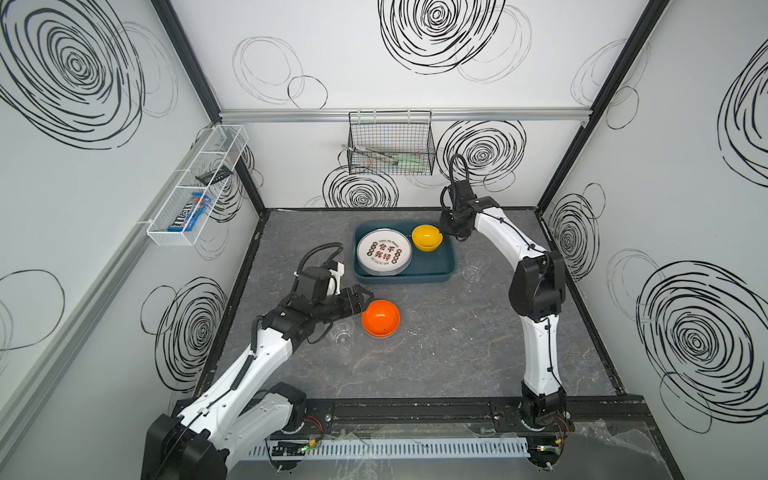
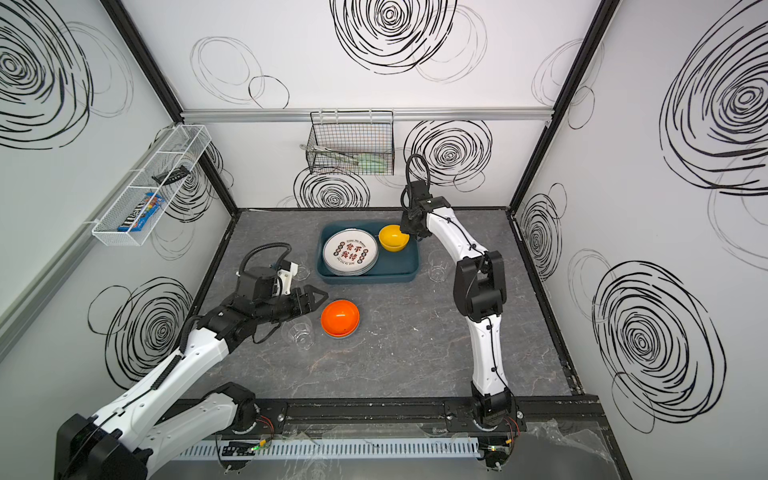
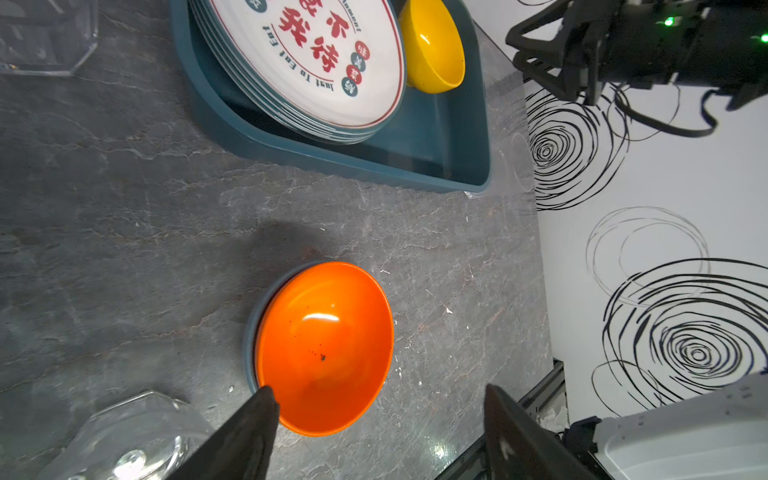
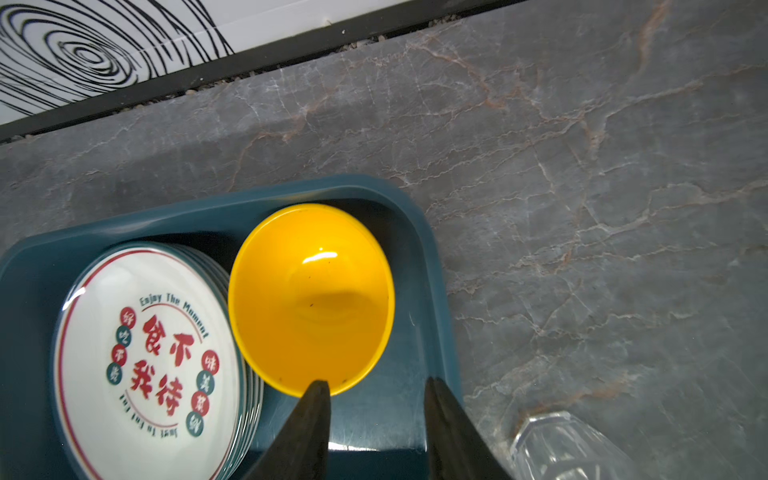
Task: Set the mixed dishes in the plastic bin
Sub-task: 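Move the right gripper back to the orange bowl on the stack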
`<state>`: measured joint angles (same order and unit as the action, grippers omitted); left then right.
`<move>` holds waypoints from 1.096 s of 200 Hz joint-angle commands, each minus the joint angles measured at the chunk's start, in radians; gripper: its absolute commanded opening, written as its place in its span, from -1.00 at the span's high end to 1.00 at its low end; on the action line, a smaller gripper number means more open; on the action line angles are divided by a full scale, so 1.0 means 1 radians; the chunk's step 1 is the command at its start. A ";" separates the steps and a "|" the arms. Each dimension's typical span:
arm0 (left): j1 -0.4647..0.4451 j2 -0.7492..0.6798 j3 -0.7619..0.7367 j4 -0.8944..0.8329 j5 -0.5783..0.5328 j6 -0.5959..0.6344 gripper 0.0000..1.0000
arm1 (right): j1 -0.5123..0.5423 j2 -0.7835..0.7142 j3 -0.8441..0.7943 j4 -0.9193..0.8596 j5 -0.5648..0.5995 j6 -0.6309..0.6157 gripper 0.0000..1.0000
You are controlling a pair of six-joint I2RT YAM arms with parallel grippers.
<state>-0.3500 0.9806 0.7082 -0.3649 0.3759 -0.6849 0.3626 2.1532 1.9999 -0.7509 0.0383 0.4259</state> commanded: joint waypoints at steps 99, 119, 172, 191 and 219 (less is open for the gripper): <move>0.000 0.111 0.127 -0.139 -0.133 0.153 -0.42 | 0.117 -0.558 -0.691 0.300 -0.340 -0.009 0.19; -0.018 0.130 0.153 -0.164 -0.180 0.173 -0.41 | 0.163 -0.624 -0.790 0.338 -0.396 -0.026 0.17; -0.087 0.210 0.195 -0.193 -0.270 0.199 -0.37 | 0.276 -0.784 -1.028 0.481 -0.522 -0.031 0.11; -0.118 0.244 0.211 -0.194 -0.306 0.200 -0.36 | 0.317 -0.814 -1.066 0.498 -0.526 -0.036 0.10; -0.151 0.292 0.221 -0.195 -0.348 0.205 -0.36 | 0.347 -0.834 -1.102 0.514 -0.537 -0.039 0.10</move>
<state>-0.4797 1.2396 0.8948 -0.5522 0.0963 -0.5034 0.6857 1.3495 0.9241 -0.2977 -0.4652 0.4015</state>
